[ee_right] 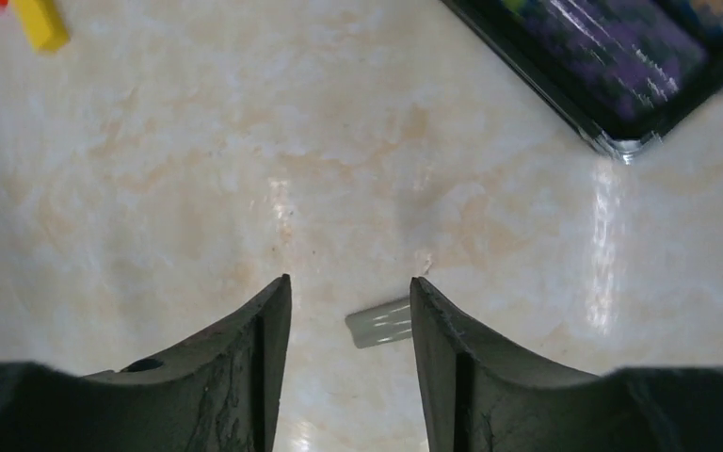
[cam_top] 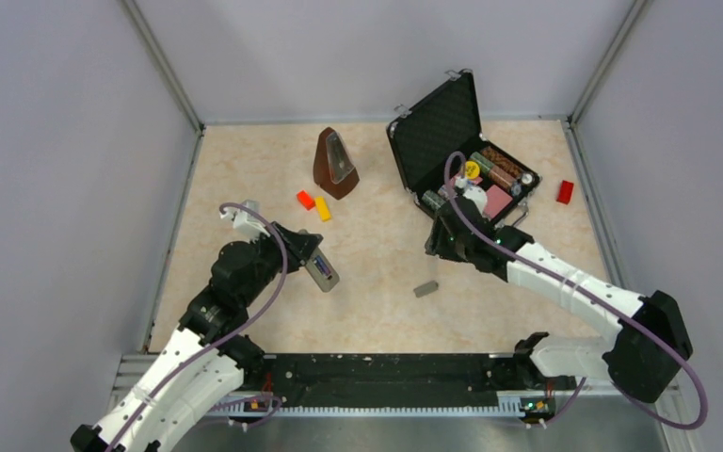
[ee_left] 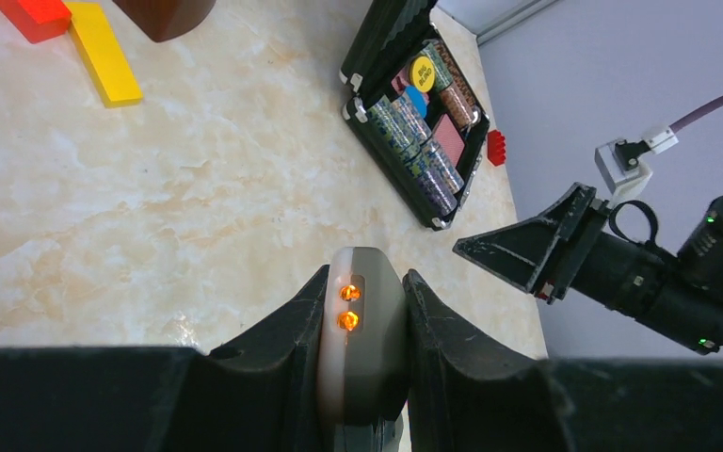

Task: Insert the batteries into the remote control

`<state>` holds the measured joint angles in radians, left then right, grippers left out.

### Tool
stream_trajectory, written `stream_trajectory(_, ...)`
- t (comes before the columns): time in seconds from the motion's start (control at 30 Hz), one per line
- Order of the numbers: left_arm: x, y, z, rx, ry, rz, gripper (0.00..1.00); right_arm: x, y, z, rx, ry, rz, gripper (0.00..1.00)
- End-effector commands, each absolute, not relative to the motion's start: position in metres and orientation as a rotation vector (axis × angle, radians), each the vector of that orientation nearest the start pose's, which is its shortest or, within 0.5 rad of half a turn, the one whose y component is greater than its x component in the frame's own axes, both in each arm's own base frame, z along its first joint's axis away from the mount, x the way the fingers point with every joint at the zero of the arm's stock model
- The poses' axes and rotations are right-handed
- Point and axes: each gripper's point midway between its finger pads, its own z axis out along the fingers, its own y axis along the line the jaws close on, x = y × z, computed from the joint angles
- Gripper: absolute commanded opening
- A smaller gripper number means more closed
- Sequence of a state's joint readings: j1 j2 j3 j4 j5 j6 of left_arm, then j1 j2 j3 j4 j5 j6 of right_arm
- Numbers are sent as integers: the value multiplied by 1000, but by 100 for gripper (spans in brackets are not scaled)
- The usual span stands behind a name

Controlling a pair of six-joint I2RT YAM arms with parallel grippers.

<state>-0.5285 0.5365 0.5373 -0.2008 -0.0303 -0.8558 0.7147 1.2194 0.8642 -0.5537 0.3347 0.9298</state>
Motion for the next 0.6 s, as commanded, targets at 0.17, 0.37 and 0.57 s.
stream_trajectory(0.17,232,-159,268,-324,1749,-973,0,229,225,125,-1268,1986,419,52)
stream_trajectory(0.37,233,-157,269,-345,1747,-975,0,210,215,85,-1704,1957,401,52)
stream_trajectory(0.57,232,-151,271,-372,1735,-965,0,211,208,61,-1901,1933,358,52)
